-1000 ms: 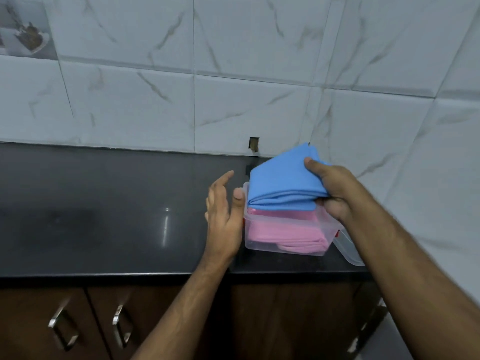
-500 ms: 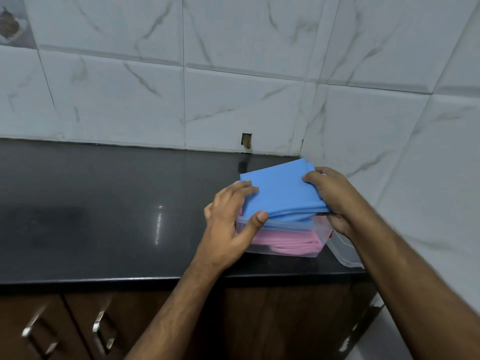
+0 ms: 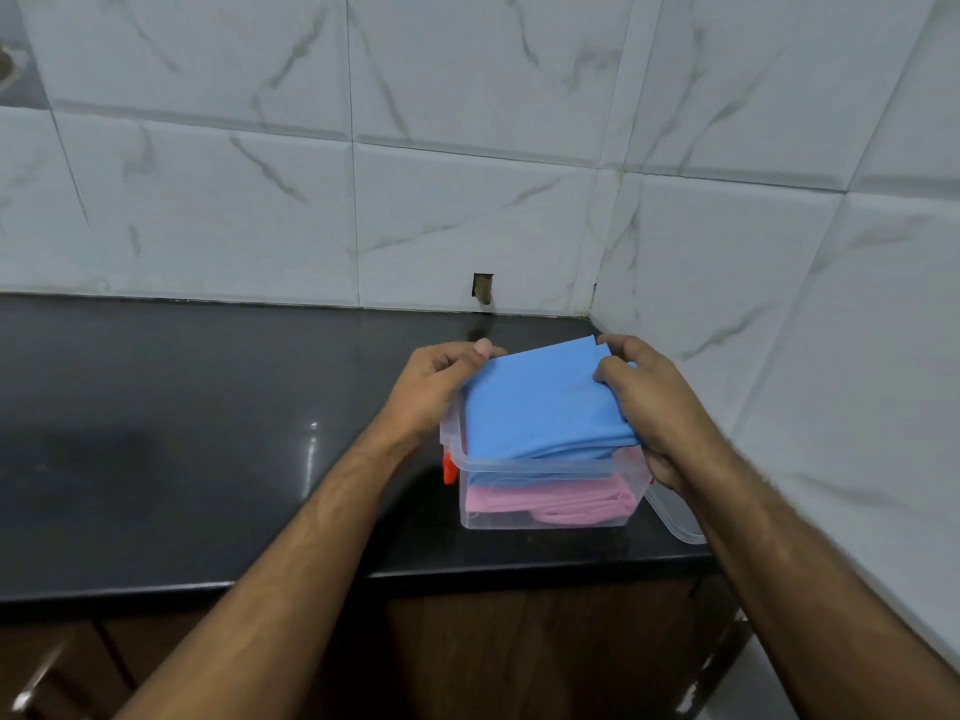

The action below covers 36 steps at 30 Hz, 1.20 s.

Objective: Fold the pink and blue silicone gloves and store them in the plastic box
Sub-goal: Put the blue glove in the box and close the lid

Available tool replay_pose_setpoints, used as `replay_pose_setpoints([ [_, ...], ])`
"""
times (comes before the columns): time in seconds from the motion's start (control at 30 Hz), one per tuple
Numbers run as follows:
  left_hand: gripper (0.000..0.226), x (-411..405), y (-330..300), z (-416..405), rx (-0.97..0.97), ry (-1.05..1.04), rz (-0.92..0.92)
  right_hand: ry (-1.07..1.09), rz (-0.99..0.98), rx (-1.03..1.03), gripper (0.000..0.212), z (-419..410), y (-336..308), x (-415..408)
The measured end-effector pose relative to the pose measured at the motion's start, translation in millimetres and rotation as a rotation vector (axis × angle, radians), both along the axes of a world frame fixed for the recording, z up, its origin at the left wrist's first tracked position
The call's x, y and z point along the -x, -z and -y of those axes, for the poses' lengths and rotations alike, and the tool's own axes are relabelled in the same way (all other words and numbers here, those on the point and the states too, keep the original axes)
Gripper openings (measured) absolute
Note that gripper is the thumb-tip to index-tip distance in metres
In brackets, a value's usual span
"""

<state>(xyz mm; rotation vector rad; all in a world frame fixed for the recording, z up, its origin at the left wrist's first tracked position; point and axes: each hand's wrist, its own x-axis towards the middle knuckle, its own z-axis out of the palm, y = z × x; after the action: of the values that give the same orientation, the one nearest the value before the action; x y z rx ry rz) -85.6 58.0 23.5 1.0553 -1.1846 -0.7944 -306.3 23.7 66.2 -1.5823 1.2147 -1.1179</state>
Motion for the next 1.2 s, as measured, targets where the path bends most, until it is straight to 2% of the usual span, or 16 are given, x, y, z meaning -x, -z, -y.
replay_pose_setpoints([
  [0.07,0.024,1.6,5.6,5.6,-0.034,0.057,-0.156,-0.007,-0.011,0.020,0.049,0.9,1.3,0.3],
  [0.2,0.018,-3.9,9.9,9.7,-0.025,0.054,-0.221,-0.017,-0.027,0.029,0.056,2.8,1.4,-0.8],
  [0.57,0.012,-9.2,7.7,1.8,0.173,-0.092,0.033,0.041,0.020,0.161,0.036,-10.5,4.1,-4.0],
  [0.77,0.017,-10.5,5.0,-0.9,0.139,-0.077,0.084,0.054,-0.015,0.218,0.032,-14.0,5.1,-0.1],
  [0.87,0.017,-11.6,4.5,0.5,0.120,-0.047,0.106,0.176,-0.231,0.348,0.022,-20.1,4.7,-0.3],
  [0.97,0.015,-14.9,5.9,4.0,0.110,-0.037,0.140,0.300,-0.578,0.525,0.035,-27.3,3.2,4.8],
  [1.03,0.014,-16.1,6.0,6.3,0.109,-0.041,0.178,0.268,-0.764,0.521,0.043,-22.5,-1.8,7.0],
  [1.2,0.015,-14.8,5.8,7.9,0.125,-0.064,0.231,0.017,-0.824,0.509,0.058,-2.3,-22.7,2.1],
])
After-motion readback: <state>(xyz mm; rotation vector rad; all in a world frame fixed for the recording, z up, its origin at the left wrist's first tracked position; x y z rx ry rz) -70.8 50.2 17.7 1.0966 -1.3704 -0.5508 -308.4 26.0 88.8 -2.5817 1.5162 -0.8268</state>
